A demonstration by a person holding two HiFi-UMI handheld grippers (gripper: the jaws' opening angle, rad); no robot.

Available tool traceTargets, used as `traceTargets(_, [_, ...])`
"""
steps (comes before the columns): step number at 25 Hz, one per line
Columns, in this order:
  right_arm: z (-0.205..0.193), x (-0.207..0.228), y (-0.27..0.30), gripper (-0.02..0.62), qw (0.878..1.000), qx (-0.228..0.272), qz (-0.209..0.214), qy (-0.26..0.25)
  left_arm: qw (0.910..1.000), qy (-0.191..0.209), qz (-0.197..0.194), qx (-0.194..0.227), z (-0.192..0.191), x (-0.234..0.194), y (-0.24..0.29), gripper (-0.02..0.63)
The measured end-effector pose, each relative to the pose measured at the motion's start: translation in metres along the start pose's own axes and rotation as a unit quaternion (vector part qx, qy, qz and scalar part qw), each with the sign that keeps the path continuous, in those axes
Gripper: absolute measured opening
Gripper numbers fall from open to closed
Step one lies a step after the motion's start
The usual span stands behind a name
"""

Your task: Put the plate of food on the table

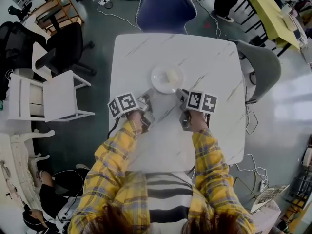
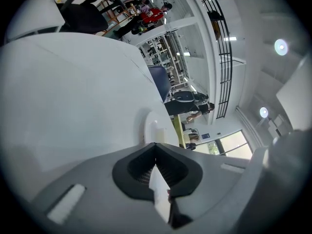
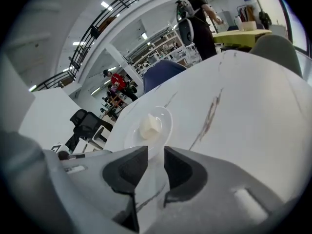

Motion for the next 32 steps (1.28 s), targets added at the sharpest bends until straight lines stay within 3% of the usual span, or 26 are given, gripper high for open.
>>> traceTargets(6, [-0.015,-0.007,-0.008,0.093,1.0,0.015,0.003,-0.004,0.9996,0.014,-0.017,-0.017,-0.01,0.002,-0.006,-0.003])
traceTargets(13, [-0.023,-0.012,-0.027,0.012,0.998,0.063,0.005,0.018,0.9991,0.019,-0.029,-0.023,-0.022,0.007,-0.017,-0.003])
traceTargets(20, [-0.047,-0.03,-0.038,0.002,0.997,0.073,0.009,0.034,0.9974,0.052,-0.035,-0.036,-0.035,0.015,-0.032,-0.003])
traceTargets(26, [-0.07,-0.055,-0.053,0.002,0.996,0.082,0.01,0.029,0.9884,0.126,-0.03,-0.078,-0.058,0.031,-0.046,-0.003])
traceTargets(32, [-0.097,-0.075,-0.069,0.002,0.996,0.089,0.003,0.016,0.9661,0.233,-0.023,-0.108,-0.079,0.043,-0.065,-0.003])
Point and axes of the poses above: the fingertips, and each gripper's own axes: y forward along the fingers, x to its right, z out of its top, the point moved 10 cm from there along -y, backward along the fingers, and after that the axes turned 2 degrees about -y, right-handed, at the moved point
